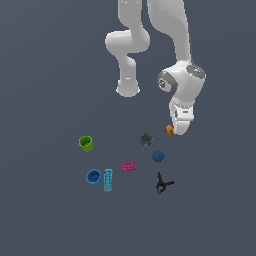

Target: Pick up a designated object from a clutter of objects.

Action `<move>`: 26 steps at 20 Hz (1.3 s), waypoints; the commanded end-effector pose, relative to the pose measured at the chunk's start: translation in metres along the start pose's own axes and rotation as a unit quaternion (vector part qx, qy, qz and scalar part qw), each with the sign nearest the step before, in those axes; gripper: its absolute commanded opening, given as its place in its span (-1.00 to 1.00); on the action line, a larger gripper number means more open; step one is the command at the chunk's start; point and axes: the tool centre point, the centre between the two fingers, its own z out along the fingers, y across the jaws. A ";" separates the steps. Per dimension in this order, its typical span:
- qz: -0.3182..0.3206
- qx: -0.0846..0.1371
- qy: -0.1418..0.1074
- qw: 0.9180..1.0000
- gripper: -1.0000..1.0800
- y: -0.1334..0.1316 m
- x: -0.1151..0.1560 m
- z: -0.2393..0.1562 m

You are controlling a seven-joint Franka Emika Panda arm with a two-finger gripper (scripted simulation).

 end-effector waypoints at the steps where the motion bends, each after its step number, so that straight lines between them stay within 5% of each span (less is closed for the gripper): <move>1: -0.021 0.001 0.002 1.000 0.92 -0.007 0.004 0.005; 26: -0.036 0.003 0.003 0.999 0.92 -0.014 0.008 0.058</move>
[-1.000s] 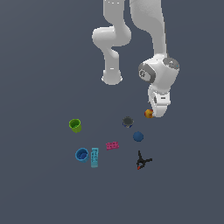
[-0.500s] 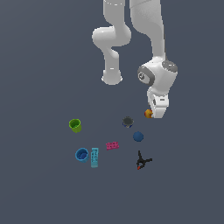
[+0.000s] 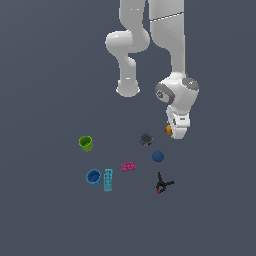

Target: Pick up a designated object from a clutter of objects.

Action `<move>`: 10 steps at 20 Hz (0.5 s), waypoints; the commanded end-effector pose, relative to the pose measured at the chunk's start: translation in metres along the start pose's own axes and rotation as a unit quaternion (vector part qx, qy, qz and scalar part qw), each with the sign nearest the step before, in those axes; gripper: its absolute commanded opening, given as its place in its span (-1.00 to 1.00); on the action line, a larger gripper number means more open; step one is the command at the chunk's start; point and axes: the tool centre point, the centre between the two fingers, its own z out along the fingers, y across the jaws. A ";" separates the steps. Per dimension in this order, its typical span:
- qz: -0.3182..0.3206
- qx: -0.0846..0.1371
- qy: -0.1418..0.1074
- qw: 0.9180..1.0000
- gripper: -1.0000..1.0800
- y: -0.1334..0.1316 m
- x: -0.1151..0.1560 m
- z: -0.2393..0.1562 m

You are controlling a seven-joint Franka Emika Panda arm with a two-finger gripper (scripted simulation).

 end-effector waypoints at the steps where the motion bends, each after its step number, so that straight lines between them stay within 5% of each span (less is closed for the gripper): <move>1: 0.000 0.000 0.000 1.000 0.92 0.001 0.000 0.003; 2: 0.000 0.000 0.000 1.000 0.92 0.001 0.000 0.003; 3: 0.000 0.000 0.000 1.000 -1.00 0.001 0.000 0.003; 10: 0.000 0.000 0.000 1.000 -1.00 0.001 0.000 0.003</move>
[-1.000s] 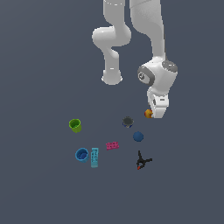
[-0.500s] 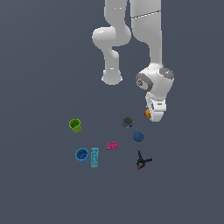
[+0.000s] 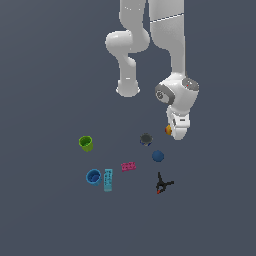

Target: Pick up a designated object from a clutter of objects.

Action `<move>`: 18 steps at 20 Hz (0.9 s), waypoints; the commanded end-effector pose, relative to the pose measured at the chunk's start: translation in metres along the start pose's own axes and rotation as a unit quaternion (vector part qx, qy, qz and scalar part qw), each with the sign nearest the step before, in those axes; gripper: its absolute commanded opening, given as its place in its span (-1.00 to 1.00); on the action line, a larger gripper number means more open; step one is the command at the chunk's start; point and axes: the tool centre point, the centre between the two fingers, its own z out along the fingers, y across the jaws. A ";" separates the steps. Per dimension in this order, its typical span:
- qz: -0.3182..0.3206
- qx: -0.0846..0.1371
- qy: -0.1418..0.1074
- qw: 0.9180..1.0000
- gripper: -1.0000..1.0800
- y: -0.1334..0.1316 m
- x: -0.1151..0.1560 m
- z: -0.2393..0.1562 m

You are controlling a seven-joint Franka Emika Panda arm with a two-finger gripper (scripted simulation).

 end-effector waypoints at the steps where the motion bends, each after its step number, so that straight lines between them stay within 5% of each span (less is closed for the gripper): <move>1: 0.000 0.001 0.000 1.000 -1.00 0.000 0.000 0.001; 18: 0.000 0.000 -0.001 1.000 -1.00 0.003 -0.025 -0.044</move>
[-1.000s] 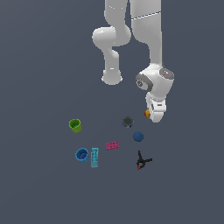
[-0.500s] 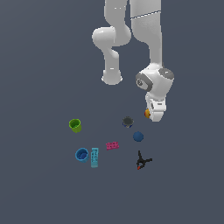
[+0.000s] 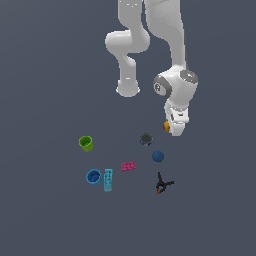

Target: Pick up a designated object from a clutter of objects.

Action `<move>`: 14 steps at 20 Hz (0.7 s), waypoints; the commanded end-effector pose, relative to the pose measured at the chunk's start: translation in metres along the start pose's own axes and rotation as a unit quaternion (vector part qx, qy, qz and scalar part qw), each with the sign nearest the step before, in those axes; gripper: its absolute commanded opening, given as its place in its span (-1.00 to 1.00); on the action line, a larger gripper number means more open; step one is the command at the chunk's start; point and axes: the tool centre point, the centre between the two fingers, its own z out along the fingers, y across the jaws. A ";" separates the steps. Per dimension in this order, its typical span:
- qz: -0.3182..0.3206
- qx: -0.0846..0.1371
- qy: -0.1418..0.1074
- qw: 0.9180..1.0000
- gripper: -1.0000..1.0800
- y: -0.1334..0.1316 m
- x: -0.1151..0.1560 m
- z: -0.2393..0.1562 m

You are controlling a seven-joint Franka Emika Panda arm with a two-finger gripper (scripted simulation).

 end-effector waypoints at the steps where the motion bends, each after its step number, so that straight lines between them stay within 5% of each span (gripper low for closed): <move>1: 0.000 -0.001 0.000 1.000 -1.00 0.001 -0.007 -0.014; 14: -0.001 0.000 0.003 1.000 -1.00 0.008 -0.054 -0.102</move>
